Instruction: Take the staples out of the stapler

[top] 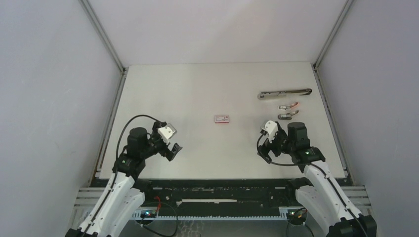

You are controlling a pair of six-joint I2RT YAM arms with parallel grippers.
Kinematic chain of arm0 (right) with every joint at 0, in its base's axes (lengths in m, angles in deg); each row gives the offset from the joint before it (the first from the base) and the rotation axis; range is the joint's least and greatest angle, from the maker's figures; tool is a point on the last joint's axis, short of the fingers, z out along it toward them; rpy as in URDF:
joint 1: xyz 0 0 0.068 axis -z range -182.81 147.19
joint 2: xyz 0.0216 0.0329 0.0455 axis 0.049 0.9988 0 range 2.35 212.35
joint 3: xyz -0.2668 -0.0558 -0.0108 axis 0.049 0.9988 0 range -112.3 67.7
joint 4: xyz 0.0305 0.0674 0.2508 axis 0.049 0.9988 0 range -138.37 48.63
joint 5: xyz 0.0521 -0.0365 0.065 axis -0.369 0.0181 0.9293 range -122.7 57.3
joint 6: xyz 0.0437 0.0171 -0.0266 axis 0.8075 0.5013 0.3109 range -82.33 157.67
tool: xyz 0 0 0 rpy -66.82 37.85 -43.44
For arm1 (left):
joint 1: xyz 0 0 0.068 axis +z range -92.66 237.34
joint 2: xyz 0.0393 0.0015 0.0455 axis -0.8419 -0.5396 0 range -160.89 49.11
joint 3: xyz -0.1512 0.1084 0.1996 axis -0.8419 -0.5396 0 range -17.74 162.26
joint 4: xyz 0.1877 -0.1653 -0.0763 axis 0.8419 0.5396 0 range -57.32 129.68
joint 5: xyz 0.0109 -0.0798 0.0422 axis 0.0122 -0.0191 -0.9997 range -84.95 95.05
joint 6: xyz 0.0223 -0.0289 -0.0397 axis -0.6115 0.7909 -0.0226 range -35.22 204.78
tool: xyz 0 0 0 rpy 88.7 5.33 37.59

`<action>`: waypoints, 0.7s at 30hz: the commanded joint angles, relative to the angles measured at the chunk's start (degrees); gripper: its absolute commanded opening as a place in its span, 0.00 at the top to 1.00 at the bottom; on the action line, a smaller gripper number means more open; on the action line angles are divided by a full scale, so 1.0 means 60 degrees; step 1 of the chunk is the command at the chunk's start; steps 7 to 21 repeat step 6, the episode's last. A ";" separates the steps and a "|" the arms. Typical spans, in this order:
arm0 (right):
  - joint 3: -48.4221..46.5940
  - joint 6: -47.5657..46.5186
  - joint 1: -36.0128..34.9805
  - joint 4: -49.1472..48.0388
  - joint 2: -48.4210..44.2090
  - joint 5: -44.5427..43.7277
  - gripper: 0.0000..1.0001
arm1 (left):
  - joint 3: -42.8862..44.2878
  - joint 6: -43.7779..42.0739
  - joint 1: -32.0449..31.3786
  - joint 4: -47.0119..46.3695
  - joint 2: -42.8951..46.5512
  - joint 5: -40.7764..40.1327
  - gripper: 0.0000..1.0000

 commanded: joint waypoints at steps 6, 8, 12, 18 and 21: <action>-0.0071 -0.0260 0.0047 -0.0088 -0.0420 0.0435 0.00 | -0.0423 -0.0938 -0.0003 0.0477 0.0702 0.1081 0.00; -0.0071 -0.0260 0.0047 -0.0088 -0.0420 0.0435 0.00 | -0.0423 -0.0938 -0.0003 0.0477 0.0702 0.1081 0.00; -0.0071 -0.0260 0.0047 -0.0088 -0.0420 0.0435 0.00 | -0.0423 -0.0938 -0.0003 0.0477 0.0702 0.1081 0.00; -0.0071 -0.0260 0.0047 -0.0088 -0.0420 0.0435 0.00 | -0.0423 -0.0938 -0.0003 0.0477 0.0702 0.1081 0.00; -0.0071 -0.0260 0.0047 -0.0088 -0.0420 0.0435 0.00 | -0.0423 -0.0938 -0.0003 0.0477 0.0702 0.1081 0.00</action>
